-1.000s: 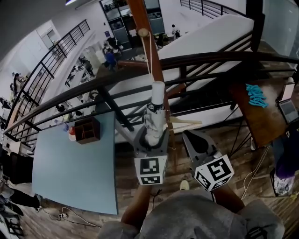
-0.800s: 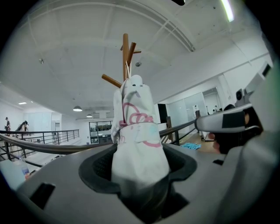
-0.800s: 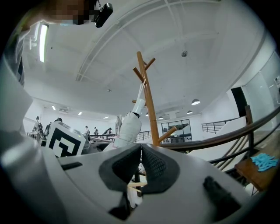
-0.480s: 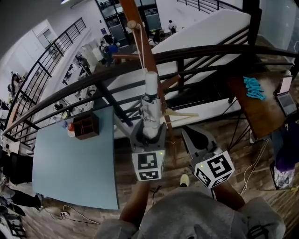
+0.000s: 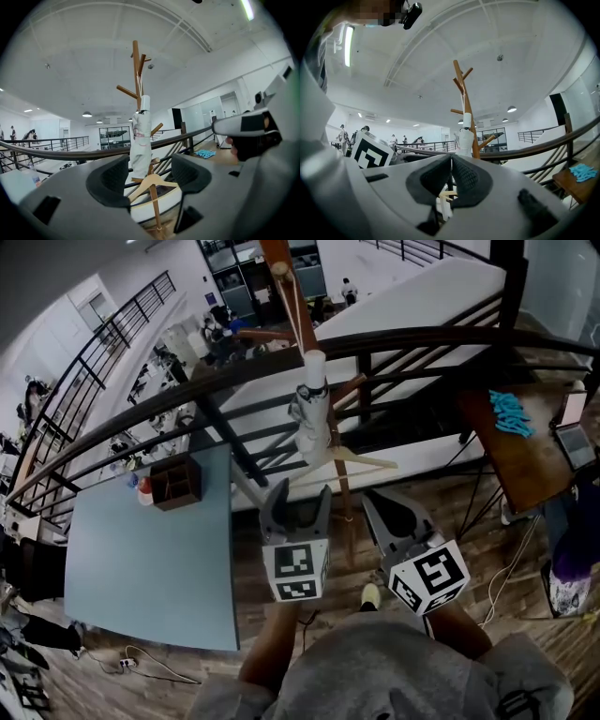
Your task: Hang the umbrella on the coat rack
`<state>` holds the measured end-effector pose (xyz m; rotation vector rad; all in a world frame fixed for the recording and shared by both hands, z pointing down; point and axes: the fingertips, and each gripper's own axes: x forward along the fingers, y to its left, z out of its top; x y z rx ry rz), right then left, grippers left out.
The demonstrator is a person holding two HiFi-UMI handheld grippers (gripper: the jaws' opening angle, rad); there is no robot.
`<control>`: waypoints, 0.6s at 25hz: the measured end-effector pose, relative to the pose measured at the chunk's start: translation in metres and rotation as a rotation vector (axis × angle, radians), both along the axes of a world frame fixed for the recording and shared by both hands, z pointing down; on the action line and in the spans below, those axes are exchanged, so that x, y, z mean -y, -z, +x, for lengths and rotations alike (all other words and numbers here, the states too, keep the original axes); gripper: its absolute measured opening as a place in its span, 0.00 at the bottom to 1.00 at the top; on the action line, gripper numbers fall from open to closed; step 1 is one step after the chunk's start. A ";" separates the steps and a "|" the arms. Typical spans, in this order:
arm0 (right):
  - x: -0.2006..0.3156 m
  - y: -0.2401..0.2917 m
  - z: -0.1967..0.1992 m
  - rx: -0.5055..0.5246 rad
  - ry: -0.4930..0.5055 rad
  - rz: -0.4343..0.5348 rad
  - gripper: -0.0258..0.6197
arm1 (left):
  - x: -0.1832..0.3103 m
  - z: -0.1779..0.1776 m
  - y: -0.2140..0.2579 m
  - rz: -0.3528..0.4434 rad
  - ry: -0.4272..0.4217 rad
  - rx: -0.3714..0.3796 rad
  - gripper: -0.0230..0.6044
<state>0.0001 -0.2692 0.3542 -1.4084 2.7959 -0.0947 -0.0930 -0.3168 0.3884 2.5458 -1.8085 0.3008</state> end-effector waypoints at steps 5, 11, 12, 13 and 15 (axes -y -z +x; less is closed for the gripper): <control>-0.010 -0.002 -0.004 0.002 0.011 0.001 0.08 | -0.019 0.002 -0.001 -0.011 -0.028 -0.013 0.49; -0.027 -0.002 -0.009 0.006 0.019 0.005 0.08 | -0.051 -0.002 -0.006 -0.025 -0.011 -0.030 0.27; -0.031 -0.003 -0.009 0.004 0.018 0.006 0.08 | -0.057 -0.004 -0.007 -0.027 -0.005 -0.033 0.24; -0.035 -0.003 -0.010 0.000 0.018 0.007 0.08 | -0.063 -0.005 -0.008 -0.029 0.001 -0.035 0.20; -0.047 -0.003 -0.012 -0.005 0.017 0.009 0.08 | -0.077 -0.009 -0.010 -0.036 0.012 -0.042 0.13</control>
